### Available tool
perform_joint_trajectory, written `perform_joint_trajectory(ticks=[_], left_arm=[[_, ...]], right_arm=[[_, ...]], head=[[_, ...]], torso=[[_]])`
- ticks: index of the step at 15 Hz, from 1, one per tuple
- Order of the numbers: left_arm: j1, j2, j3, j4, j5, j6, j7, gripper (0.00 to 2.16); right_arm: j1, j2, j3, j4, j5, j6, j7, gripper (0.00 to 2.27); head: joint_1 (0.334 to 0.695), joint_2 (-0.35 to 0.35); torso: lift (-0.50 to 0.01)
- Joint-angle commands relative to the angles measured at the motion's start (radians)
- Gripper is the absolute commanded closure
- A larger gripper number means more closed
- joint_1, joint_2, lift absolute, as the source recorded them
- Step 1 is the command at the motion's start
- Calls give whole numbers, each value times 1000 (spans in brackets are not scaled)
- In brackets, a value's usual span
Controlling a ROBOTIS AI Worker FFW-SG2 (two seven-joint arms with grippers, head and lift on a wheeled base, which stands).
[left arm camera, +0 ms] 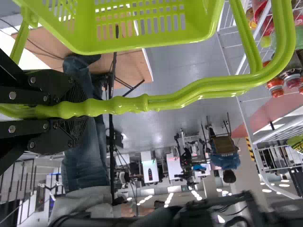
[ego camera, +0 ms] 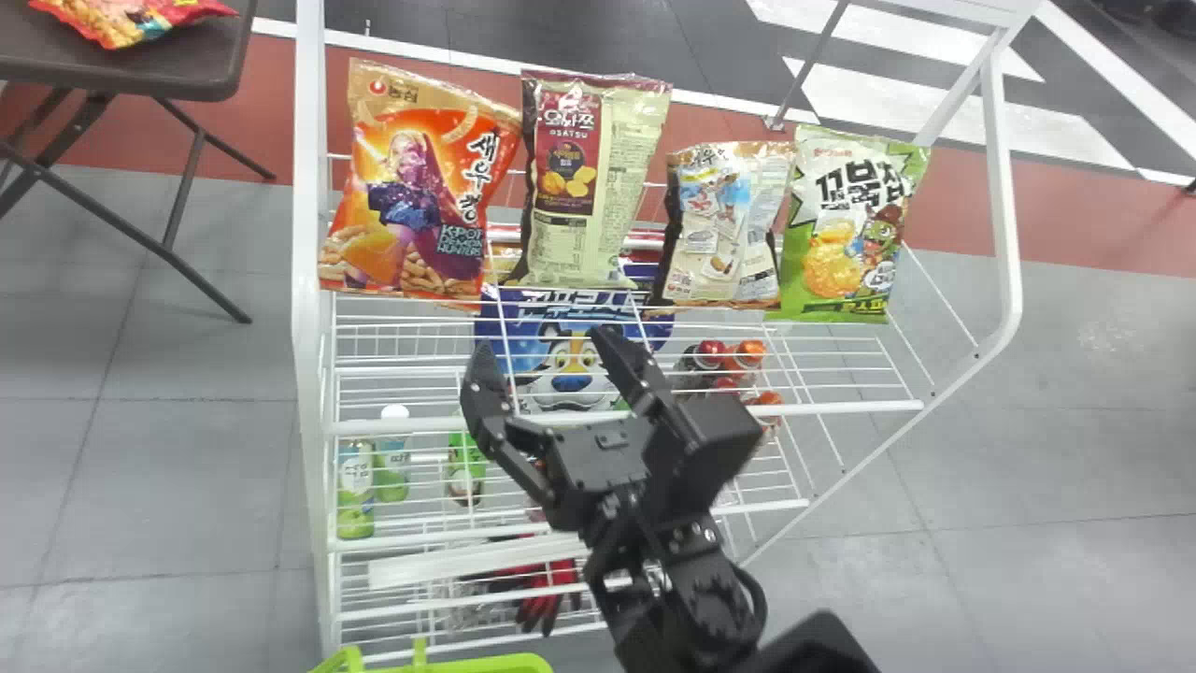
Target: Hold basket handle with left hand then pick Saewookkang with right hand and place into basket
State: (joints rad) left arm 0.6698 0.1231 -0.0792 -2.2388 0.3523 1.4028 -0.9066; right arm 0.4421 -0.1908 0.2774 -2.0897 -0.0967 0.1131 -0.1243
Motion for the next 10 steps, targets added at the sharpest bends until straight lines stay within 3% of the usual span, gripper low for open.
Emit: perform_joint_trajectory(ticks=[1,6,10], left_arm=[[1,1,1,11,-1,-1,0,1764],[-19,1,-8,38,-3,-1,-3,1764],[-21,1,-5,38,-12,2,-5,1764]], right_arm=[[-98,19,26,92,2,3,0,97],[-329,71,68,292,15,6,0,97],[-473,88,80,431,5,21,2,97]], head=[[695,-275],[695,-173],[695,-144]], torso=[[-19],[-19],[-19]])
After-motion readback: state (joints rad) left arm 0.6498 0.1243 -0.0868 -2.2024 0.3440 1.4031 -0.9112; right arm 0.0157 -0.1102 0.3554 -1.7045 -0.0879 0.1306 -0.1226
